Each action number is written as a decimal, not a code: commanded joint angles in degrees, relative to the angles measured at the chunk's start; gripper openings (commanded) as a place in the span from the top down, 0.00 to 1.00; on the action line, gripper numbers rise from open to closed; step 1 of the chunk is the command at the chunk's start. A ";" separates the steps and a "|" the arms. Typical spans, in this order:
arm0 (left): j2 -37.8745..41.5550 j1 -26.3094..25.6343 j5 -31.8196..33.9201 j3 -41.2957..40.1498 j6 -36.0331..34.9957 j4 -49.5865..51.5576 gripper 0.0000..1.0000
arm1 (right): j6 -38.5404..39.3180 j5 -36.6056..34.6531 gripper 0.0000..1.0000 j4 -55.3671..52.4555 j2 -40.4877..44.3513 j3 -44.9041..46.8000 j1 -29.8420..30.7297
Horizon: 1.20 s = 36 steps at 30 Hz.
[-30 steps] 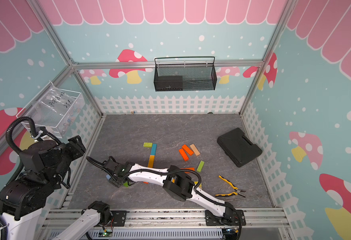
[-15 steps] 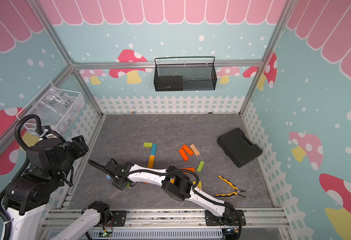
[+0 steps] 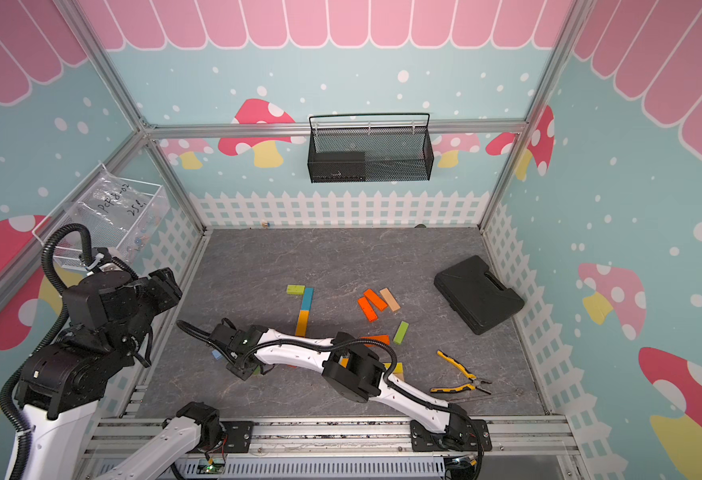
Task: Assemble a giraffe with building blocks
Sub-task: Pick up the building block from the center of the board, then assemble the building block at the center of the board.
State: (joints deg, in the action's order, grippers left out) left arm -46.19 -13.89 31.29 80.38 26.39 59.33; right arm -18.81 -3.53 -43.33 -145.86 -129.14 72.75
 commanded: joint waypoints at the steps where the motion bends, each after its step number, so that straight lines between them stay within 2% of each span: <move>1: 1.08 -0.12 -0.35 -0.66 0.20 -1.10 0.35 | -1.17 -1.85 0.80 -1.84 5.35 2.28 0.02; 7: 2.54 -0.07 -1.03 -1.52 -0.45 -2.58 0.35 | -4.87 -4.12 0.81 3.06 17.23 13.04 0.19; 19: 4.02 -0.35 -5.63 -4.17 -0.11 -5.72 0.35 | -15.82 -9.97 0.81 5.34 32.43 28.60 1.21; 29: 3.66 -0.35 -8.89 -4.69 0.24 -5.97 0.35 | -27.86 -10.81 0.80 9.55 38.74 41.94 4.26; 36: 1.58 -0.35 -15.44 -7.57 0.67 -6.07 0.30 | -34.17 -13.09 0.80 12.52 48.90 59.71 5.83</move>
State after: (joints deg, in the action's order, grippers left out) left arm -43.35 -14.02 19.99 74.24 26.37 53.45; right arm -48.10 -14.22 -32.49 -101.10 -73.19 78.08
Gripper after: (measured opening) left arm 0.696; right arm 0.314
